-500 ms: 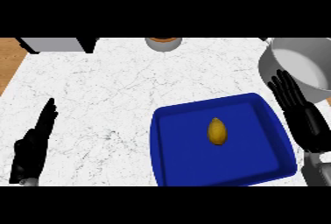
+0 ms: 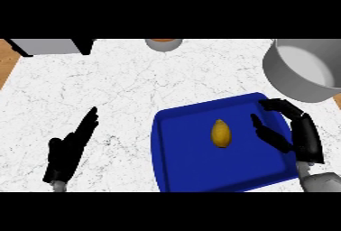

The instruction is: Pick the lemon from the tray and place it in the pot

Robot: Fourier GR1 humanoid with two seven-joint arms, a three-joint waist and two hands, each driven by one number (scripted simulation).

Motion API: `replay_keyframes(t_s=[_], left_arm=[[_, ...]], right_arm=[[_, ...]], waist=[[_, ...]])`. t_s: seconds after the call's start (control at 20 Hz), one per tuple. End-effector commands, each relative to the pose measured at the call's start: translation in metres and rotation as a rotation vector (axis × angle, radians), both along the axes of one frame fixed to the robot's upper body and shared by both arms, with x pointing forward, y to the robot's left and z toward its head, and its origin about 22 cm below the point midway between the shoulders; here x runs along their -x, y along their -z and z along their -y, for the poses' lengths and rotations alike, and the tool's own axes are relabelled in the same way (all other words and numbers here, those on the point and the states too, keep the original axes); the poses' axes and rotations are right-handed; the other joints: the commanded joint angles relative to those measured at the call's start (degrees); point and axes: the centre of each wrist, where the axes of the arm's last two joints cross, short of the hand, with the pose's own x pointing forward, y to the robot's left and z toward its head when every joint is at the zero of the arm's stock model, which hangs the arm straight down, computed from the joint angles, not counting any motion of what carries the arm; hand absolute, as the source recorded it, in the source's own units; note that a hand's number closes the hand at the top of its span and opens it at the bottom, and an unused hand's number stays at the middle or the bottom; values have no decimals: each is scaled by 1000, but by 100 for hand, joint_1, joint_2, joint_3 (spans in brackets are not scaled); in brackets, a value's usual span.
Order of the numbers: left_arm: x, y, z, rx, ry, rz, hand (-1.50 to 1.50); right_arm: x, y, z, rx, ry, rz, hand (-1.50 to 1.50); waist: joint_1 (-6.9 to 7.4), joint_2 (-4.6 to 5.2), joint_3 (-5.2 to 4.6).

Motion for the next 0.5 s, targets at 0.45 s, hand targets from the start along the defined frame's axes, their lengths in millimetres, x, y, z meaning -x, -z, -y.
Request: replay_keyframes(t_s=[0.45], left_arm=[[-26, 14, 20, 87, 121, -72, 0]], right_arm=[[56, -16, -105, 53, 193, 208, -150]], waist=[[199, -17, 34]])
